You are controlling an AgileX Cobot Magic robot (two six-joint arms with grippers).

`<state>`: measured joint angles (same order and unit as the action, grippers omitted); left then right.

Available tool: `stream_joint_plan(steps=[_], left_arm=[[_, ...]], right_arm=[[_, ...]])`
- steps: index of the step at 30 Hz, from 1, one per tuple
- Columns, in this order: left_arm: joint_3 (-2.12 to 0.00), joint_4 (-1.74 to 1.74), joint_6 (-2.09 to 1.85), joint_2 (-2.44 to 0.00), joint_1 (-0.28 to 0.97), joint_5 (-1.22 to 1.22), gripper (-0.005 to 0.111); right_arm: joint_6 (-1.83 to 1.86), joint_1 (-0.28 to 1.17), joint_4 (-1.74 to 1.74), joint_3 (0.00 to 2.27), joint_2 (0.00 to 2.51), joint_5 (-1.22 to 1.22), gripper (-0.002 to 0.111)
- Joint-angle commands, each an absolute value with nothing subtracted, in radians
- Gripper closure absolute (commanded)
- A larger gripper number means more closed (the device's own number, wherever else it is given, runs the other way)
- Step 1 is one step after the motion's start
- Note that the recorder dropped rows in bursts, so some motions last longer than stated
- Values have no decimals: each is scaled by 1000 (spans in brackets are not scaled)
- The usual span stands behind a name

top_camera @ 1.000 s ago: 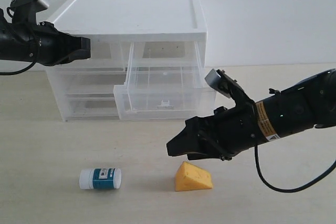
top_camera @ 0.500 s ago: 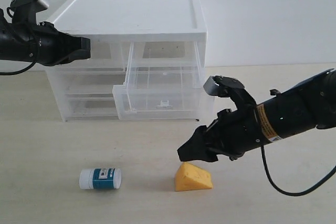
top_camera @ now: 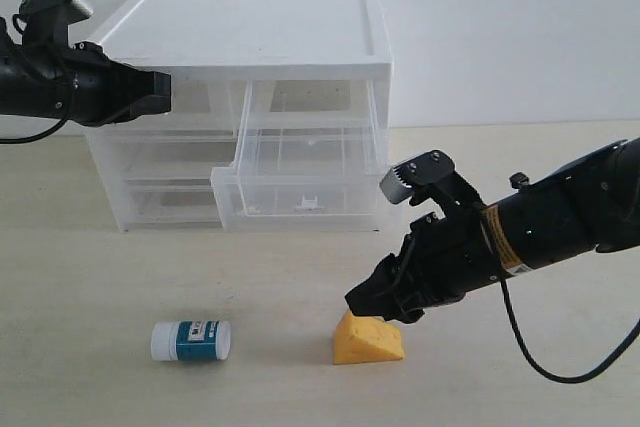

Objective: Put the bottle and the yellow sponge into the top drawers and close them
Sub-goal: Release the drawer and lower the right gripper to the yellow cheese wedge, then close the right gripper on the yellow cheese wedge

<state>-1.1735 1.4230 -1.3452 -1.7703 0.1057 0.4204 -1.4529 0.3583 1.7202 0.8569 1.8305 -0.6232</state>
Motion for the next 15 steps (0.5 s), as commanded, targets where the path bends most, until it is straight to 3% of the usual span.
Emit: stream_joint_plan(steps=[1, 15], left_arm=[[-1192, 1439, -1338, -1776, 103, 369, 103], [-1192, 1439, -1338, -1776, 103, 369, 103]], right_arm=[[-1433, 400, 1744, 857, 1896, -551, 55], [-1499, 407, 1744, 857, 1866, -571, 55]])
